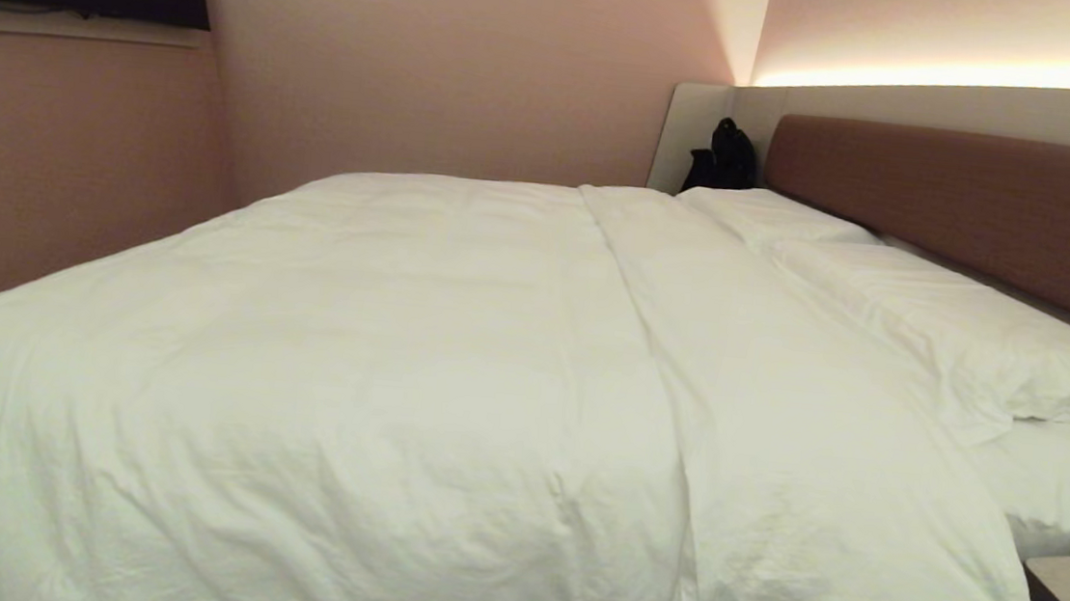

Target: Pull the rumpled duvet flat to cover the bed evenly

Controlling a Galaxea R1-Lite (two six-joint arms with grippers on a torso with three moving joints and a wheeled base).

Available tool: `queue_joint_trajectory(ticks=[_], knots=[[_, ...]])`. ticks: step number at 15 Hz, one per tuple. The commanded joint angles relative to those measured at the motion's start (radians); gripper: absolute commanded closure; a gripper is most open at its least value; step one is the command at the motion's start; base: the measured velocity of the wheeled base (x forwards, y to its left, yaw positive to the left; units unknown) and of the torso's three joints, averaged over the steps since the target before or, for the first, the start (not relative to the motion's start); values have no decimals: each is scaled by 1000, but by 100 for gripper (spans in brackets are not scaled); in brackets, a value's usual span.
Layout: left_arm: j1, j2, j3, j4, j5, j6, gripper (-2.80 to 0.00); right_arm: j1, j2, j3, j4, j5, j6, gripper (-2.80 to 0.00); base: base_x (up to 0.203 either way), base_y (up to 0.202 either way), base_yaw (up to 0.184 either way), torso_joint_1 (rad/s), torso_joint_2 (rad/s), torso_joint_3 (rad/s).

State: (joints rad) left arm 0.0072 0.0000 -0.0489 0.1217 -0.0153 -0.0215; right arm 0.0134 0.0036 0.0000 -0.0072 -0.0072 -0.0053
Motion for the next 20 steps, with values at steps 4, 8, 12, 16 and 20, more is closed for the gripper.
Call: queue_joint_trajectory(ticks=[4,8,12,16,20], knots=[[0,2,0,-1,0,0,0,0,-1,0,0,0,-1,0,0,198,-2,1,2,1],[0,0,0,1,0,0,0,0,-1,0,0,0,1,0,0,193,0,2,3,0],[0,0,0,1,0,0,0,0,-1,0,0,1,2,0,0,198,0,0,5,1],[0,0,-2,1,-2,-2,0,0,-1,0,0,0,2,0,0,194,1,5,0,4],[0,0,-2,1,-2,-2,0,0,-1,0,0,0,2,0,0,195,1,2,4,3]])
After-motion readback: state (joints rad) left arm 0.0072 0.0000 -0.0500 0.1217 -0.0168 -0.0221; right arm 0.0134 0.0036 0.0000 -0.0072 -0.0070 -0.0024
